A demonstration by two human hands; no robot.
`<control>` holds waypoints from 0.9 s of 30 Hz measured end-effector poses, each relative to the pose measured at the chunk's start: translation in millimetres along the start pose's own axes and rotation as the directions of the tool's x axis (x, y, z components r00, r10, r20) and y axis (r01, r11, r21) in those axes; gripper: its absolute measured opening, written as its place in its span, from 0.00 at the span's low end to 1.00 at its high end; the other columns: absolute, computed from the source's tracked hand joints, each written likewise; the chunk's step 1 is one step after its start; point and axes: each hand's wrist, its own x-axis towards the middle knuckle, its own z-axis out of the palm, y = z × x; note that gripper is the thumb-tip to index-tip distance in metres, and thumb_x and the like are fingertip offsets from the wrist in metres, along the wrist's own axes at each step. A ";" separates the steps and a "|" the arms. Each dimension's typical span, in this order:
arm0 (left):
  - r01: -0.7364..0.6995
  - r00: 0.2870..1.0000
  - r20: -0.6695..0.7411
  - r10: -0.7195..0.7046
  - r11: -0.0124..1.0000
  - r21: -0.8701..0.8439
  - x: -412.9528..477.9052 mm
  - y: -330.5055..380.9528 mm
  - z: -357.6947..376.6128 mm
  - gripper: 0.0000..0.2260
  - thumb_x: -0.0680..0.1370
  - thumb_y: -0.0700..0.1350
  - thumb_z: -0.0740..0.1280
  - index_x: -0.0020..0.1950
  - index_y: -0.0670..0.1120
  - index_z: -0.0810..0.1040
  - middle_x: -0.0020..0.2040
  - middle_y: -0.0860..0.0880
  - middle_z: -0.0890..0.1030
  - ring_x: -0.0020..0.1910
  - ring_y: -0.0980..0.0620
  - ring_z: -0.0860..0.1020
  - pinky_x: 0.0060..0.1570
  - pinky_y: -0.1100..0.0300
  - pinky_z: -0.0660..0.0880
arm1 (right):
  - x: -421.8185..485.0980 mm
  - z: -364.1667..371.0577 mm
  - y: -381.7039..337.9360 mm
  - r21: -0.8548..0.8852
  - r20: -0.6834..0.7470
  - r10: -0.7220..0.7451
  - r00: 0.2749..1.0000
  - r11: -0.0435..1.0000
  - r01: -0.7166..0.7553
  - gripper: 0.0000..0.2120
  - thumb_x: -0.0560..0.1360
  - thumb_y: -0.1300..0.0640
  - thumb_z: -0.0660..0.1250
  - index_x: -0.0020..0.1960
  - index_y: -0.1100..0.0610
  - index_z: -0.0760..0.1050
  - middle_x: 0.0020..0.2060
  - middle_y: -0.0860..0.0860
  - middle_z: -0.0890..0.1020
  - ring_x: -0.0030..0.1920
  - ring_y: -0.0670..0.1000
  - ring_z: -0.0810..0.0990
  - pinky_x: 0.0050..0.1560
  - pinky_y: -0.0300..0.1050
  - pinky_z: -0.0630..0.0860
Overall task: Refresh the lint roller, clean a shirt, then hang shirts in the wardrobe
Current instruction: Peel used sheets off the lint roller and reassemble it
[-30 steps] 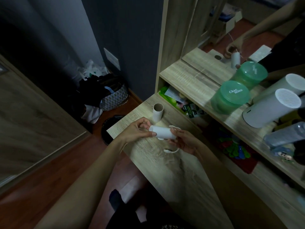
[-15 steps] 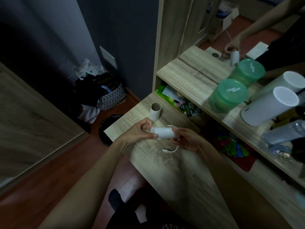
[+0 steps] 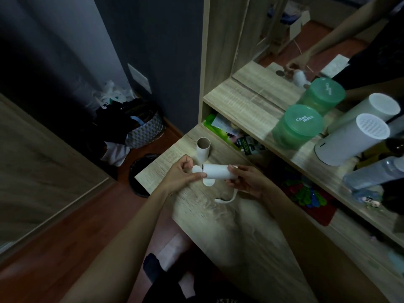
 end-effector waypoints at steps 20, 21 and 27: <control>0.103 0.956 -0.291 -0.035 0.970 0.222 12.3 -40.7 15.0 0.04 0.72 0.41 0.74 0.46 0.46 0.84 0.45 0.49 0.84 0.42 0.55 0.79 0.42 0.66 0.73 | -10.1 5.1 7.0 -0.010 -0.139 -0.122 0.983 0.992 0.122 0.08 0.75 0.55 0.68 0.50 0.58 0.76 0.46 0.61 0.81 0.35 0.51 0.83 0.33 0.40 0.79; 0.097 0.956 -0.292 -0.019 0.962 0.255 13.4 -40.9 14.3 0.04 0.71 0.42 0.75 0.45 0.46 0.84 0.46 0.48 0.83 0.44 0.54 0.79 0.44 0.65 0.73 | -9.7 5.6 7.1 -0.011 -0.141 -0.124 0.982 0.992 0.124 0.08 0.75 0.55 0.68 0.50 0.58 0.76 0.45 0.61 0.81 0.34 0.51 0.83 0.33 0.40 0.79; 0.095 0.955 -0.297 0.008 0.939 0.331 15.3 -43.7 10.0 0.09 0.70 0.43 0.76 0.48 0.47 0.82 0.50 0.46 0.75 0.42 0.55 0.74 0.41 0.70 0.68 | -8.9 7.2 5.8 0.007 -0.144 -0.121 0.982 0.992 0.123 0.12 0.75 0.54 0.69 0.54 0.61 0.76 0.45 0.61 0.81 0.36 0.52 0.83 0.35 0.42 0.79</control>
